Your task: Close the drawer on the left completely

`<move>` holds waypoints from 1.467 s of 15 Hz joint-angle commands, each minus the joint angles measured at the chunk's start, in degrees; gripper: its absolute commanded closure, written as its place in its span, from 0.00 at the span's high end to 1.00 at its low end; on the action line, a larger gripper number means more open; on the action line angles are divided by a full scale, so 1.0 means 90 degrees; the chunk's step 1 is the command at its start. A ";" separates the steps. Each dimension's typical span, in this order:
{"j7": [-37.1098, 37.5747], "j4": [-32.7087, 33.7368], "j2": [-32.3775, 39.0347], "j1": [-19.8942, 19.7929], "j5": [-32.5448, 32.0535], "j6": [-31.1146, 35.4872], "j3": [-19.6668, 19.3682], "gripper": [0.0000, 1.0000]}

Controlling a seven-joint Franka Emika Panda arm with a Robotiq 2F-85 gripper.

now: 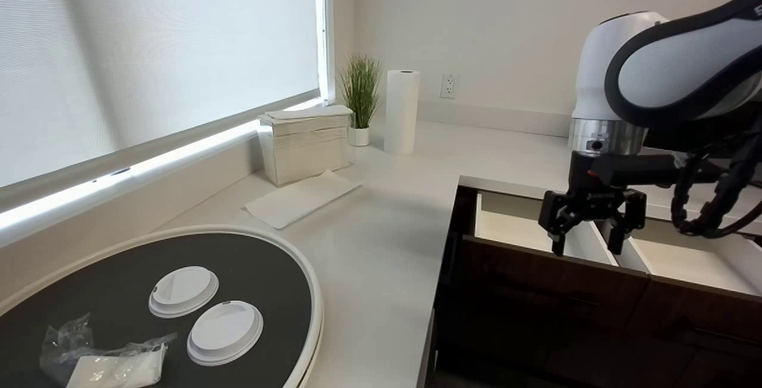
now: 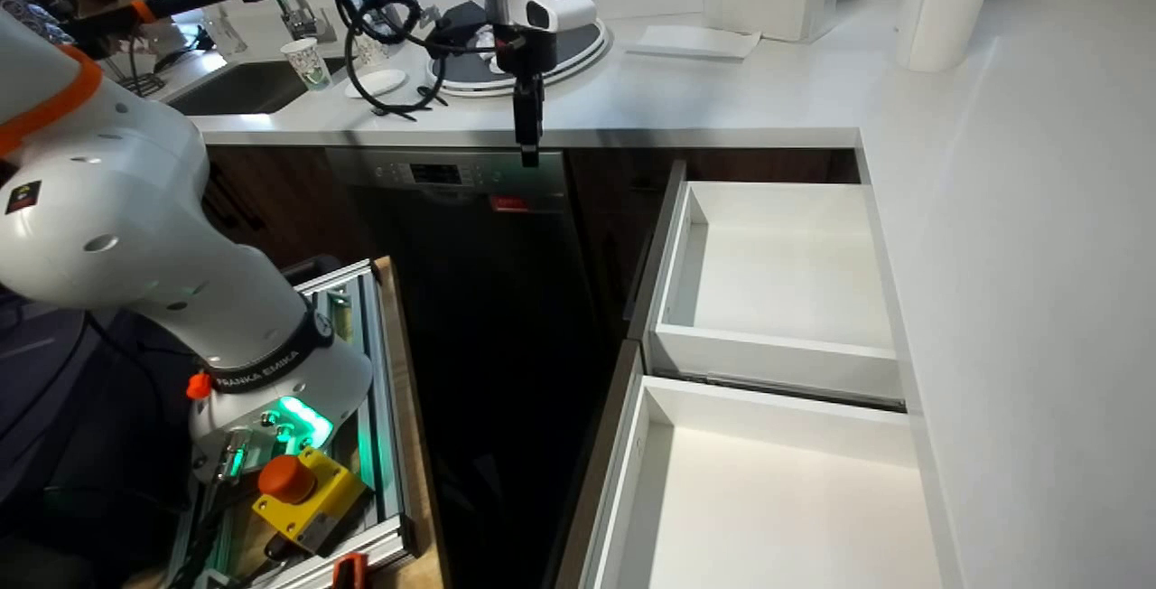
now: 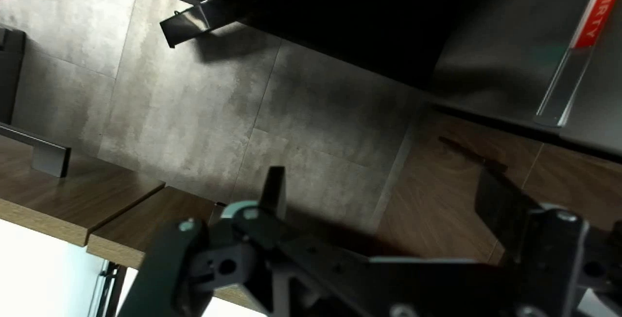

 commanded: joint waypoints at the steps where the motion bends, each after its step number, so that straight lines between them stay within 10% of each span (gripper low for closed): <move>1: 0.0997 0.0244 0.1083 0.0001 -0.0289 0.0978 0.0153 1.00; 3: 0.1619 0.0312 0.1571 0.0017 -0.0608 0.1442 0.0079 1.00; 4: 0.1846 0.0354 0.1792 0.0047 -0.0690 0.1583 -0.0004 0.75; 14: 0.3876 0.0971 0.3520 0.0710 -0.1705 0.3364 -0.1254 0.04; 22: 0.6267 0.1390 0.4081 0.2016 -0.3426 0.3726 -0.2744 0.00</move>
